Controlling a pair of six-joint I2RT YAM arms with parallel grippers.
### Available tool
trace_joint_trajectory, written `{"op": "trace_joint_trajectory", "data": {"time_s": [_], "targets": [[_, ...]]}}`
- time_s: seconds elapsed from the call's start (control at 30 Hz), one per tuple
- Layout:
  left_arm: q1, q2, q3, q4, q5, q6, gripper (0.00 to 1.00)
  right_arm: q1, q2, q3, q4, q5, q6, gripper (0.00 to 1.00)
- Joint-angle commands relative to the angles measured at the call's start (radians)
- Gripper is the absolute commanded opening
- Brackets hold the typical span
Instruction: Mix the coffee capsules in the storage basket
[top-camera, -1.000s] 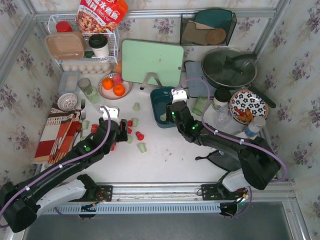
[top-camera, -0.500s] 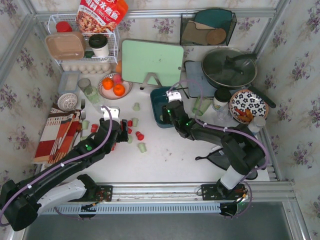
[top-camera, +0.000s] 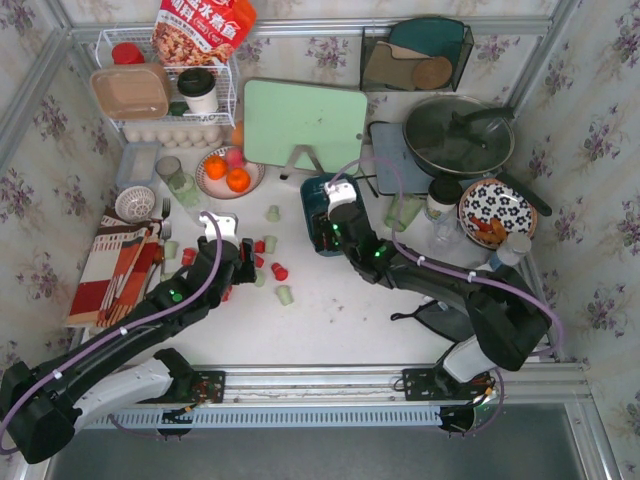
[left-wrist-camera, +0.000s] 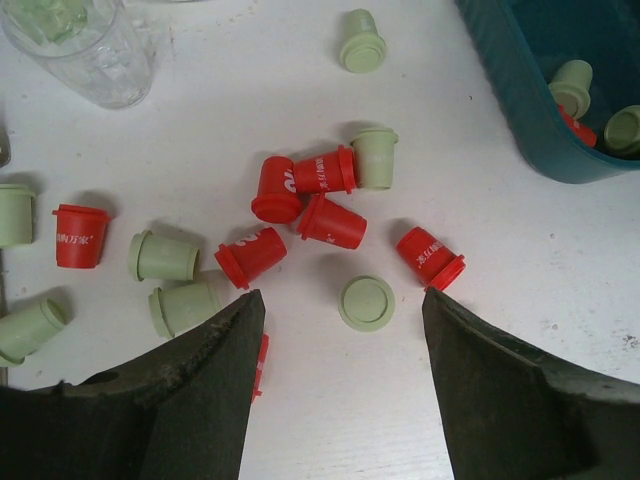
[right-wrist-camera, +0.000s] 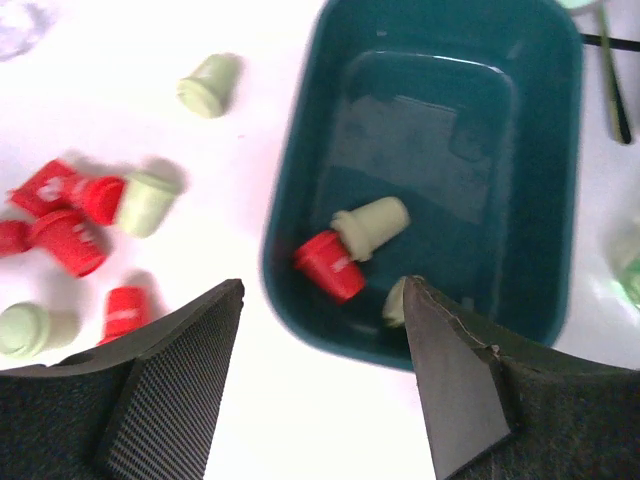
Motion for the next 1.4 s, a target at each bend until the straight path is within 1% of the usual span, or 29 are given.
{"op": "trace_joint_trajectory", "data": {"time_s": [0.0,0.17,0.27,0.4,0.53,0.73,1.0,1.03,1.17,1.3,1.37], "targets": [[0.002,-0.001,-0.003,0.007,-0.015,-0.008,0.68,0.073,-0.033,-0.017,-0.011,-0.001,0.039,0.71],[0.002,0.000,-0.001,0.008,-0.011,-0.009,0.68,0.181,0.000,-0.044,0.033,-0.054,0.117,0.67],[0.002,-0.003,-0.001,0.005,-0.011,-0.009,0.68,0.259,0.067,-0.026,0.050,-0.082,0.142,0.65],[0.002,-0.010,-0.001,0.003,-0.008,-0.009,0.68,0.315,0.170,0.012,0.050,-0.090,0.162,0.63],[0.002,-0.023,-0.001,-0.003,-0.010,-0.008,0.68,0.335,0.221,0.024,0.054,-0.099,0.179,0.61],[0.002,-0.040,-0.002,-0.007,-0.007,-0.010,0.68,0.339,0.276,0.061,-0.018,-0.092,0.185,0.62],[0.002,-0.045,-0.003,-0.010,-0.010,-0.008,0.68,0.355,0.316,0.072,-0.066,-0.076,0.188,0.62],[0.002,-0.045,-0.003,-0.010,-0.009,-0.008,0.68,0.357,0.317,0.072,-0.071,-0.073,0.188,0.60],[0.002,-0.041,-0.003,-0.009,-0.010,-0.008,0.68,0.358,0.315,0.077,-0.087,-0.070,0.185,0.45],[0.002,-0.036,-0.003,-0.008,-0.010,-0.008,0.68,0.357,0.306,0.077,-0.096,-0.060,0.182,0.35],[0.002,-0.037,-0.002,-0.008,-0.010,-0.008,0.68,0.357,0.298,0.077,-0.098,-0.053,0.180,0.32]]}}
